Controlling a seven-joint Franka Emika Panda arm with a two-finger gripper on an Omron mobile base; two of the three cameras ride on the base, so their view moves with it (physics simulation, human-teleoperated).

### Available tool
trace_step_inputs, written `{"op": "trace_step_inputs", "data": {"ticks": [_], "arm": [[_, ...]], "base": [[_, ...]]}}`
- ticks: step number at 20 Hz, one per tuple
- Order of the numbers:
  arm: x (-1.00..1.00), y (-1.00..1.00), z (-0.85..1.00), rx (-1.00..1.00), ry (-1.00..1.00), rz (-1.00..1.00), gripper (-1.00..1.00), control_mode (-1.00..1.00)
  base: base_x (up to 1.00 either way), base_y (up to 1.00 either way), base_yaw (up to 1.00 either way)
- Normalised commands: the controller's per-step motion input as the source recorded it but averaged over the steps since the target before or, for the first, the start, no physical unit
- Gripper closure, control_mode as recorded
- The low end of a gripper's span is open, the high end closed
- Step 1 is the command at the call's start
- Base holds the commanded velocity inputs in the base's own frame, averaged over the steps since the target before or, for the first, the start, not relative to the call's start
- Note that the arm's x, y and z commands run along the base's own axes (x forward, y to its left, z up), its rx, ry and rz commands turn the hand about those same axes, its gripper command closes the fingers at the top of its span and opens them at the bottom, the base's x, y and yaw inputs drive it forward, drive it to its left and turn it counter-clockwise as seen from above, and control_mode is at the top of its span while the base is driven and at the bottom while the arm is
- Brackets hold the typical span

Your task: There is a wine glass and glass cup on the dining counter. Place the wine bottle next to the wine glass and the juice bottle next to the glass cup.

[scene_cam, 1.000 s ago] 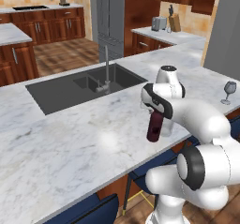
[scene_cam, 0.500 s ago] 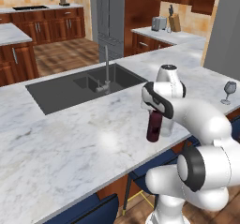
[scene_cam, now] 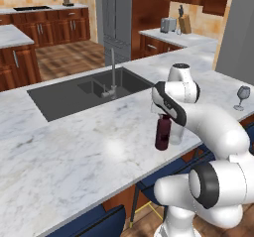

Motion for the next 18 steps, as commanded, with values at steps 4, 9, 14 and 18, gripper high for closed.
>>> {"op": "trace_step_inputs", "data": {"ticks": [4, 9, 14, 18], "arm": [[-0.48, 0.06, 0.0, 0.0, 0.0, 0.0, -1.0, -1.0], [-0.48, 0.13, 0.03, 0.0, 0.03, 0.06, -1.0, -1.0], [-0.45, 0.1, 0.08, 0.0, 0.05, 0.13, -1.0, -1.0], [-0.48, 0.08, 0.0, 0.01, 0.02, 0.18, -1.0, -1.0]], "base": [[0.0, 0.0, 0.0], [0.0, 0.0, 0.0], [0.0, 0.0, 0.0], [0.0, 0.0, 0.0]]}}
